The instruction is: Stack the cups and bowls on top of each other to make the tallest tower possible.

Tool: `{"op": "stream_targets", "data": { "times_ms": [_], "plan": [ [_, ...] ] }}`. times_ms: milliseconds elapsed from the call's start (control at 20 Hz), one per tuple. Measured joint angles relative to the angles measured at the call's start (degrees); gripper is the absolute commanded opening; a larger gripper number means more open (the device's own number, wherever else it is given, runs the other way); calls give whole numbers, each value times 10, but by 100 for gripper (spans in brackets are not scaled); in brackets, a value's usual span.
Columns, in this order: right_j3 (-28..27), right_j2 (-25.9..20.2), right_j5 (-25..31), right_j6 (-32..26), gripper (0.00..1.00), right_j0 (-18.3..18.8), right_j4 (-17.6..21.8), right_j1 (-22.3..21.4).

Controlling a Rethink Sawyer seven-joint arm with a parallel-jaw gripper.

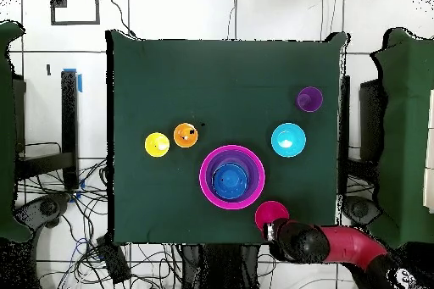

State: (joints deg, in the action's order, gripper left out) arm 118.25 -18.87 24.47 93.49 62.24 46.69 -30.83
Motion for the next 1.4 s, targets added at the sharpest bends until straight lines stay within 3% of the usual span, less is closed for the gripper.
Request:
{"op": "stream_targets", "data": {
  "times_ms": [550,850,1400],
  "plan": [
    [2,-2,0,0,100,8,-1,-18],
    [9,-6,6,0,100,8,-13,-87],
    [9,-7,7,0,100,12,-32,-152]
  ]
}}
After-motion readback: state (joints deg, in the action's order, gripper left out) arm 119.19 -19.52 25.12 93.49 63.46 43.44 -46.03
